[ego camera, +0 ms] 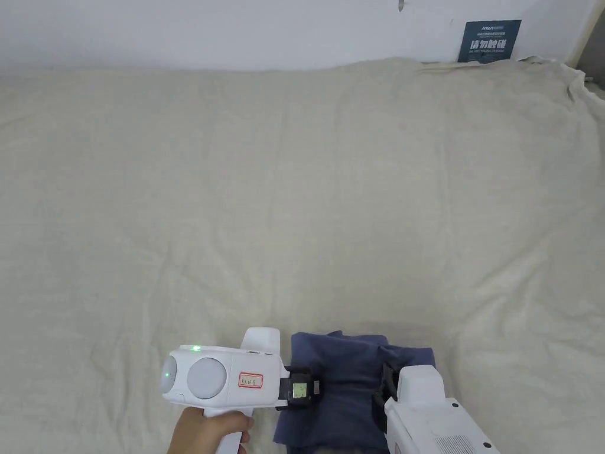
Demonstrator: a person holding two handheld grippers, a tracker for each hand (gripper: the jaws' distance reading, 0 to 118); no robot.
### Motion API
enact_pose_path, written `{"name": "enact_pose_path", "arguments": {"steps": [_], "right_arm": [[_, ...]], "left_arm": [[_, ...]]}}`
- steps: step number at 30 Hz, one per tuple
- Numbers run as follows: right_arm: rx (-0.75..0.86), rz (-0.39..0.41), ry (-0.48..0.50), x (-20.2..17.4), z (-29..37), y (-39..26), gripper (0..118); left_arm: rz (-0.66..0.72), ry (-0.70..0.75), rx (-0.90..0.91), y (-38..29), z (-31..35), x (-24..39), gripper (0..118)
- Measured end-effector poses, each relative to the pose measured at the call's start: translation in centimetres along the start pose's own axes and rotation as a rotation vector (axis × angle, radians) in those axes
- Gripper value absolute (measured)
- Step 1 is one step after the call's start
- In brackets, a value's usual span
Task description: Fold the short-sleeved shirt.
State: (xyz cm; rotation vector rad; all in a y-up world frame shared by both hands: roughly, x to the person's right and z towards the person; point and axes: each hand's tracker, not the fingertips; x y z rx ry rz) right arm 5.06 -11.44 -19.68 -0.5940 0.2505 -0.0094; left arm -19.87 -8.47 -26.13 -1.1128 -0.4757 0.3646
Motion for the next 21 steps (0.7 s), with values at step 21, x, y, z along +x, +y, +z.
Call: {"name": "enact_pose_path", "arguments": {"steps": [21], "right_arm": [[0.374,0.041,-0.008,0.7,10.0,13.8,0]], "left_arm": [[0.052,0.259,0.171,5.1,18.1,-14.2,20]]}}
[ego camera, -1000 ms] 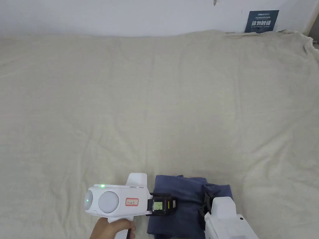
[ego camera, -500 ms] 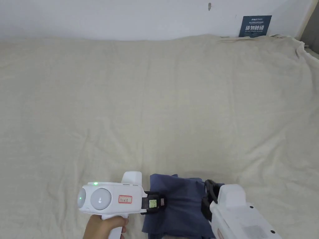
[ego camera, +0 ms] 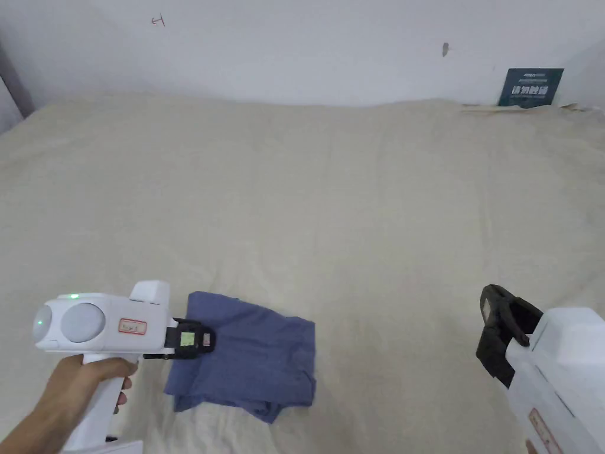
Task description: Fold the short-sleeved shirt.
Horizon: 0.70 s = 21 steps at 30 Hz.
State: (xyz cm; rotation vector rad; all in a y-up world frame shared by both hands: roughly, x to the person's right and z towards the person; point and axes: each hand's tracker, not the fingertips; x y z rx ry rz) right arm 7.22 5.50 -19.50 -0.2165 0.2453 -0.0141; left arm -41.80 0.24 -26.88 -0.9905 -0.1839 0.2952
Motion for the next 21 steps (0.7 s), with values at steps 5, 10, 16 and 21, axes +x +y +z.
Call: {"name": "enact_pose_path", "arguments": {"steps": [5,10,16,21], "right_arm": [[-0.007,0.007,0.001,-0.9,-0.9,0.2,0],[-0.018,0.017,-0.002,-1.5,-1.9,0.1,0],[-0.032,0.022,-0.016,-1.8,-3.0,-0.2,0],[-0.05,0.012,-0.03,-1.9,-3.5,-0.4,0]], "left_arm": [[0.083,0.124,0.044,1.4,4.3,-6.8,20],[0.138,0.208,0.041,2.2,7.2,-12.8,20],[0.211,0.296,0.022,2.3,7.5,-17.4,20],[0.243,0.347,-0.003,1.6,5.0,-17.9,21]]}}
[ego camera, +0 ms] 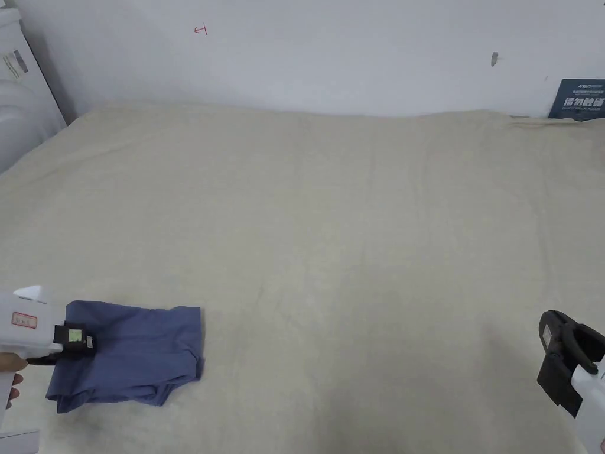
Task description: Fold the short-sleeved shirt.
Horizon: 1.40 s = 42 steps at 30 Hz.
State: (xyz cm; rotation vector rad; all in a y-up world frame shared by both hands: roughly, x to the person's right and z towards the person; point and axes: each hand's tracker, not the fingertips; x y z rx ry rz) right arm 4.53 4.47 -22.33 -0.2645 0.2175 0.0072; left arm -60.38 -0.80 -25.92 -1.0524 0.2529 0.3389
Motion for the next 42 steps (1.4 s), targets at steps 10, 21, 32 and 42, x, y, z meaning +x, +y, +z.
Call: {"name": "enact_pose_path", "arguments": {"steps": [10,21,32,42], "right_arm": [[-0.01,0.0,-0.014,1.6,0.7,0.6,0],[0.034,0.006,-0.067,2.9,3.5,4.3,0],[0.116,0.046,-0.085,5.1,5.3,6.7,0],[0.153,0.05,-0.114,6.4,6.4,7.1,0]], "left_arm": [[0.007,0.17,0.119,-0.9,1.1,1.7,98],[-0.057,0.136,0.545,-1.7,13.0,9.2,116],[-0.175,0.025,0.907,-6.5,19.9,19.6,118],[-0.287,-0.049,1.062,-12.4,17.7,28.0,91]]}}
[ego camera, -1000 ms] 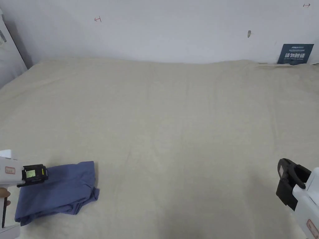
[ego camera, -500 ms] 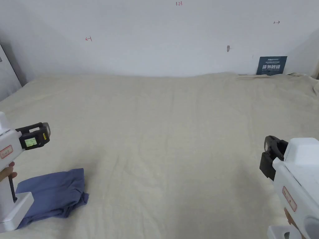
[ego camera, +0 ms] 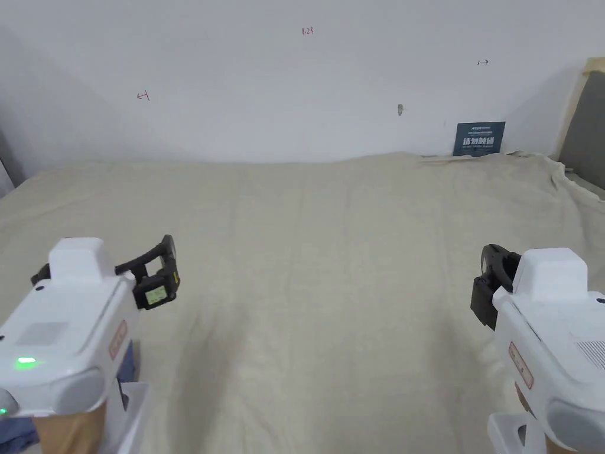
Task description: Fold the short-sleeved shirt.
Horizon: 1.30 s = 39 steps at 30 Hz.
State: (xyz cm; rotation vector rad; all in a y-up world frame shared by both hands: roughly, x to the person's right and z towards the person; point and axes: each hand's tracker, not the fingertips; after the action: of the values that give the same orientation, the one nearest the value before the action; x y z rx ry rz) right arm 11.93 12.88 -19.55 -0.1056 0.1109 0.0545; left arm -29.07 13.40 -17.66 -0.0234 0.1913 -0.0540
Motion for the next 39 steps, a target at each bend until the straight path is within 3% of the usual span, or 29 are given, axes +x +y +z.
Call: {"name": "enact_pose_path", "arguments": {"steps": [5,8,9,11,39], "right_arm": [[0.017,0.003,-0.017,0.2,0.5,0.0,0],[0.025,0.01,-0.024,0.2,0.9,-0.1,0],[0.028,0.011,-0.027,0.2,0.9,-0.2,0],[0.031,0.008,-0.028,0.2,1.2,-0.3,0],[0.02,0.0,-0.036,0.1,1.4,-1.0,0]], "left_arm": [[-0.086,-0.002,0.081,-2.3,1.2,4.3,71],[-0.093,-0.03,0.099,-2.9,1.7,5.9,20],[-0.1,-0.04,0.098,-3.0,1.7,6.3,10],[-0.107,-0.078,0.088,-3.1,1.7,6.9,1],[-0.096,-0.117,0.054,-3.7,1.7,9.1,0]]}}
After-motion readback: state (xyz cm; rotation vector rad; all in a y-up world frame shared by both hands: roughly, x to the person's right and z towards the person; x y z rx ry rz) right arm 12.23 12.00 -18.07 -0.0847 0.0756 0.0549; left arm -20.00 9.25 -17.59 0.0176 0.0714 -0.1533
